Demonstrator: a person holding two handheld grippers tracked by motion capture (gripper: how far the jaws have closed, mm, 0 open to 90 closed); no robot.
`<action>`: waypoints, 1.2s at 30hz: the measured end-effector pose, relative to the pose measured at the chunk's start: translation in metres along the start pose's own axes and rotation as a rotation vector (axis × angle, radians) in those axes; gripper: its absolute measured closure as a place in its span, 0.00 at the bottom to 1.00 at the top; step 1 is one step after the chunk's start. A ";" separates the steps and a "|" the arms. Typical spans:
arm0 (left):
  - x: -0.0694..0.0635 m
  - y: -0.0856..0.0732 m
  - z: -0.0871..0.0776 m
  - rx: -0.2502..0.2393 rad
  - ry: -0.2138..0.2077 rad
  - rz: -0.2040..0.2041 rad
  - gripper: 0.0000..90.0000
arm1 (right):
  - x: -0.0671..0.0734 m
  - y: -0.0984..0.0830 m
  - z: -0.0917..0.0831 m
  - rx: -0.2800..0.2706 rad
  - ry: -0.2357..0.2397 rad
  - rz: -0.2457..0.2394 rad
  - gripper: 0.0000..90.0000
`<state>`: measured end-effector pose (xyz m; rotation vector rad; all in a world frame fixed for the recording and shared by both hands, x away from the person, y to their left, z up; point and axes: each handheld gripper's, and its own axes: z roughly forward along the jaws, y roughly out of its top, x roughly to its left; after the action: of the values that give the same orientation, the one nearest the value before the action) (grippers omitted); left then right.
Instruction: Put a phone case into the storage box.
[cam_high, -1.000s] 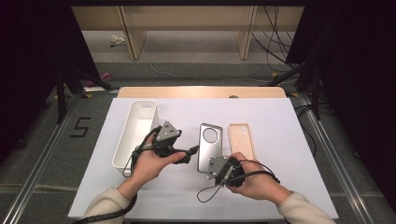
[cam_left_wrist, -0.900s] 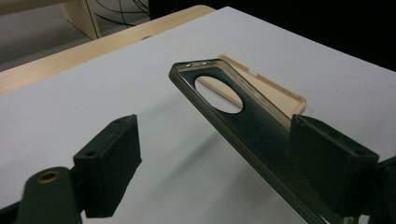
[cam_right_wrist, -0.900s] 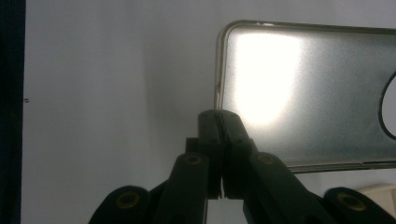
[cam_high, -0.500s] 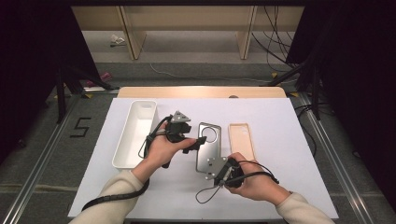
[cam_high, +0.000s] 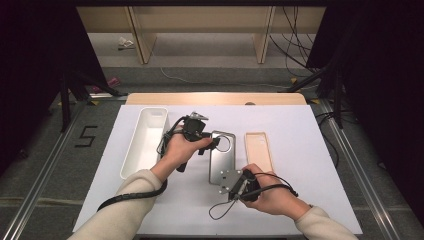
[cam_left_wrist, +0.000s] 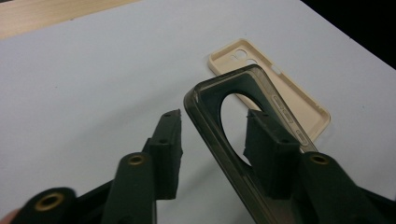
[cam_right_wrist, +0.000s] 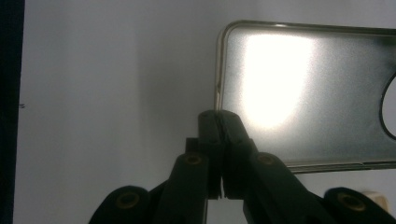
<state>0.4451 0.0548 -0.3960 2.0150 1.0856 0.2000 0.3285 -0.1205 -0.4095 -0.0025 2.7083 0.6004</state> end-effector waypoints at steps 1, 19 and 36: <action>0.000 0.000 0.000 -0.002 -0.001 -0.007 0.68 | 0.001 0.000 0.000 0.001 0.003 0.006 0.99; -0.015 0.006 -0.009 -0.061 -0.070 -0.082 0.87 | -0.001 -0.002 0.015 0.039 0.024 0.001 0.99; -0.028 0.007 -0.016 -0.161 -0.075 -0.002 0.91 | -0.009 -0.006 0.016 -0.002 -0.043 0.073 0.82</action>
<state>0.4241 0.0410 -0.3741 1.8628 0.9926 0.2025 0.3426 -0.1197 -0.4226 0.1080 2.6755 0.6176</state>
